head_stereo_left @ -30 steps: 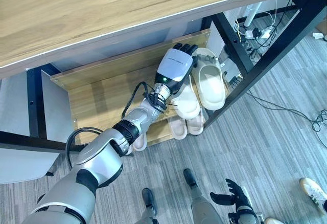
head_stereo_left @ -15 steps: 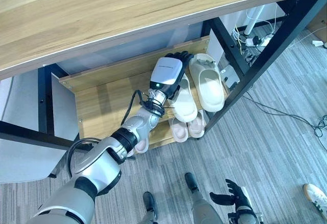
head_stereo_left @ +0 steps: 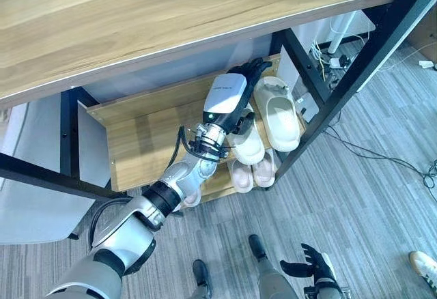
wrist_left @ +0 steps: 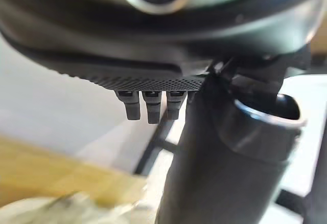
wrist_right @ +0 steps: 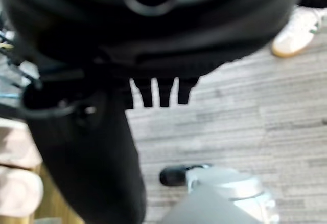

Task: Arrange the slippers neatly on the shoe rack.

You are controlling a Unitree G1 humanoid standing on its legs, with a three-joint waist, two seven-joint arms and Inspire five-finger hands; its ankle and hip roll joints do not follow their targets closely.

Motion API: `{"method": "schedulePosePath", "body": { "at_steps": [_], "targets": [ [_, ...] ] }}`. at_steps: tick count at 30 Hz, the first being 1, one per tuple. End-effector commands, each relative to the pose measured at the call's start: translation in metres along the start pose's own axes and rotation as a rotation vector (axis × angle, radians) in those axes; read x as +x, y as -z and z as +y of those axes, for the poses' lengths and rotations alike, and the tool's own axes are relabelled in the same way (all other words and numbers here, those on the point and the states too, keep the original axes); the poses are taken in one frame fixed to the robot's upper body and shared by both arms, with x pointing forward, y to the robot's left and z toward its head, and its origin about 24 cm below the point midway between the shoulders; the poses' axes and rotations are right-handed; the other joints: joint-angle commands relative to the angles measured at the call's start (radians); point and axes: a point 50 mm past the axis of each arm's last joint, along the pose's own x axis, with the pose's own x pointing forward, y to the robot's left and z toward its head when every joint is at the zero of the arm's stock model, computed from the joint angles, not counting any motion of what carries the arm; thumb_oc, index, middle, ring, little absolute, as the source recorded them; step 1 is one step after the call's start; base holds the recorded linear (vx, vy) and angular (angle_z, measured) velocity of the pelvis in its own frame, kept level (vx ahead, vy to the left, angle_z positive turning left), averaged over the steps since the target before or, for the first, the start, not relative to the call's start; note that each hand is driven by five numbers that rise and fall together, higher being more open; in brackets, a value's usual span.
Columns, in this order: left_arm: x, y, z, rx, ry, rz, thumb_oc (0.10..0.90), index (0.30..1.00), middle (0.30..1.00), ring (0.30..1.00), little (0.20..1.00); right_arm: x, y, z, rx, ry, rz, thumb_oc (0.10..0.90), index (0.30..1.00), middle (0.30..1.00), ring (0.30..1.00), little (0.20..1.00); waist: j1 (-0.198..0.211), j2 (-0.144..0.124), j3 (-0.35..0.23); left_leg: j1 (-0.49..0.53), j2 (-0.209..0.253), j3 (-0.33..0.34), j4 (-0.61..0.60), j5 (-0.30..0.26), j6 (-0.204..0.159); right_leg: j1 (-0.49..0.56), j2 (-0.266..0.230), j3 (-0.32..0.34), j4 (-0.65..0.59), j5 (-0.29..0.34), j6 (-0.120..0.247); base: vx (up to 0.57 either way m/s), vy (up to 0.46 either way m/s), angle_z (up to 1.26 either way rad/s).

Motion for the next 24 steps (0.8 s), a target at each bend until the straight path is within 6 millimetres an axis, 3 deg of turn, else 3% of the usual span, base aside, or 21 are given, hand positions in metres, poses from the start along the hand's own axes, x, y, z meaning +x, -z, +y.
{"method": "schedulePosePath", "body": {
  "at_steps": [1, 7, 13, 18, 24],
  "targets": [
    [0.023, -0.009, 0.040, -0.071, -0.176, -0.079, 0.800, 0.900, 0.900, 0.900, 0.900, -0.007, 0.018, -0.004, 0.028, 0.015, 0.043, 0.800, 0.900, 0.900, 0.900, 0.900, 0.019, -0.016, -0.056, 0.050, -0.041, 0.010, 0.009, -0.127, 0.021, 0.055, 0.034, -0.056, 0.007, -0.157, 0.004, 0.00, 0.000, 0.00],
    [0.008, 0.008, 0.043, -0.077, -0.160, -0.022, 0.800, 0.900, 0.900, 0.900, 0.900, -0.005, 0.015, -0.001, 0.042, 0.011, 0.047, 0.800, 0.900, 0.900, 0.900, 0.900, 0.029, -0.019, -0.068, 0.072, -0.042, 0.008, 0.009, -0.130, 0.021, 0.082, 0.035, -0.060, 0.007, -0.165, 0.001, 0.00, 0.000, 0.00],
    [-0.029, 0.045, 0.035, -0.126, -0.101, 0.156, 0.800, 0.900, 0.900, 0.900, 0.900, -0.006, 0.016, 0.005, 0.047, -0.009, 0.067, 0.800, 0.900, 0.900, 0.900, 0.900, 0.041, -0.022, -0.081, 0.092, -0.041, 0.006, 0.009, -0.131, 0.021, 0.104, 0.032, -0.064, 0.006, -0.168, -0.002, 0.00, 0.000, 0.00],
    [-0.052, 0.064, 0.020, -0.229, -0.091, 0.318, 0.800, 0.900, 0.900, 0.900, 0.900, -0.007, 0.019, 0.006, 0.058, -0.009, 0.079, 0.800, 0.900, 0.900, 0.900, 0.900, 0.044, -0.027, -0.089, 0.099, -0.040, 0.005, 0.009, -0.130, 0.021, 0.111, 0.034, -0.065, 0.006, -0.168, -0.005, 0.00, -0.002, 0.01],
    [-0.063, 0.064, -0.004, -0.404, -0.052, 0.426, 0.800, 0.900, 0.900, 0.900, 0.900, -0.007, 0.020, 0.004, 0.051, -0.007, 0.091, 0.800, 0.900, 0.900, 0.900, 0.900, 0.041, -0.032, -0.094, 0.095, -0.039, 0.006, 0.009, -0.126, 0.023, 0.106, 0.034, -0.065, 0.006, -0.164, -0.003, 0.00, -0.011, 0.06]
  ]
}}
